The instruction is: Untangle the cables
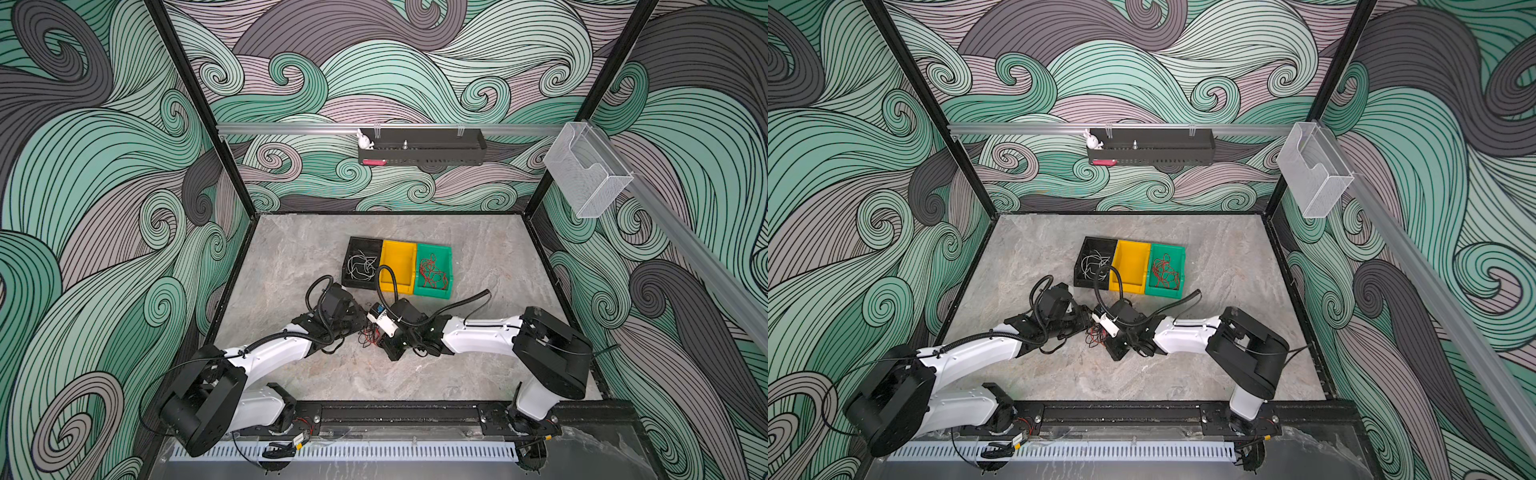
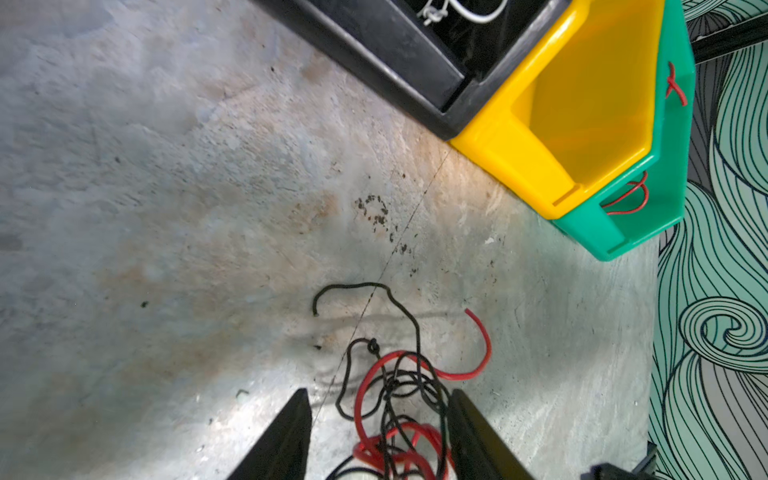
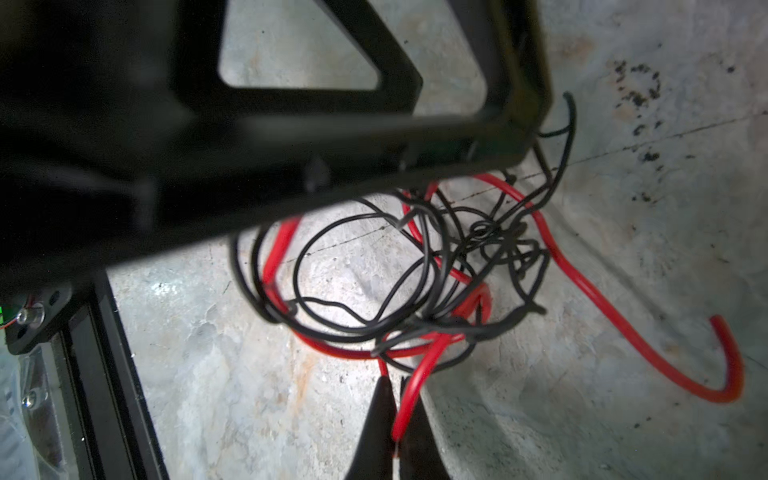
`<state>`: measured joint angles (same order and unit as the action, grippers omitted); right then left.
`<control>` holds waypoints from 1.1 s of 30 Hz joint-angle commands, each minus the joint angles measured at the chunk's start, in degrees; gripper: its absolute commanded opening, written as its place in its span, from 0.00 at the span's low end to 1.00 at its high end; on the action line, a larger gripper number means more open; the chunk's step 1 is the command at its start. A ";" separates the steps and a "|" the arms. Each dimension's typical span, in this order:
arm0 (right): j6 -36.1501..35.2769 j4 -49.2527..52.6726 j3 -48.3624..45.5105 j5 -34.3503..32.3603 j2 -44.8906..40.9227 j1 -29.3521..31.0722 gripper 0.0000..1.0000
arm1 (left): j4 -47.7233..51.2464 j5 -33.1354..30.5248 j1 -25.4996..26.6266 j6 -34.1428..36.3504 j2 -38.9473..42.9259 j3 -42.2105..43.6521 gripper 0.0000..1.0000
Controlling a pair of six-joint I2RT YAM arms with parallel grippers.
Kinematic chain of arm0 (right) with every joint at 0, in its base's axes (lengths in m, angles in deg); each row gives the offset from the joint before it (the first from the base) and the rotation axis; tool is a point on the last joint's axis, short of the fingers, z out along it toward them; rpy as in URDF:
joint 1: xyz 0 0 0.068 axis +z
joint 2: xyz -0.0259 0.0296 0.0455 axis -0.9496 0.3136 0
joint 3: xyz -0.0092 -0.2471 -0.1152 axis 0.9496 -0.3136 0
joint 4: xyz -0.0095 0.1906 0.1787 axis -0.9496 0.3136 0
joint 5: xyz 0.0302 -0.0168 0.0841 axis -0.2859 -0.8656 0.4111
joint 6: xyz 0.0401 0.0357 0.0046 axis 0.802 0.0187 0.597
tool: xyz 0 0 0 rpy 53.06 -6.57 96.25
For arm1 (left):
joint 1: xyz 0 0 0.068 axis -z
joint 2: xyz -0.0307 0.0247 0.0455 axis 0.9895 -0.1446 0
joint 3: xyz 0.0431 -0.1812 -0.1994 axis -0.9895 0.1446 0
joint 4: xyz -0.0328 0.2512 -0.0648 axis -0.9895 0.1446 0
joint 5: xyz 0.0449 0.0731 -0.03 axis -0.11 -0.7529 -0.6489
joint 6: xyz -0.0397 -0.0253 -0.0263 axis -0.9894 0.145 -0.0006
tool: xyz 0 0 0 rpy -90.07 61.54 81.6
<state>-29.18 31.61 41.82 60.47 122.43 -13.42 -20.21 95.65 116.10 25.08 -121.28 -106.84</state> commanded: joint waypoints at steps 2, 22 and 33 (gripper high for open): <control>-1.94 0.25 0.34 -0.75 -1.23 0.31 0.03 | -0.51 3.33 -0.49 0.22 -1.48 -1.78 0.52; -1.53 1.52 -1.10 0.30 -2.87 1.25 0.03 | 0.07 0.59 -1.05 -0.95 -0.02 0.27 0.00; 0.44 2.37 -4.29 -0.19 -5.30 1.26 0.02 | 3.38 -1.95 -3.03 -2.13 8.15 3.91 0.02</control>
<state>-29.48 32.14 38.91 60.55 118.37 -12.48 -19.05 95.98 113.89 23.48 -114.85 -103.38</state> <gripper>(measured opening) 0.054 0.049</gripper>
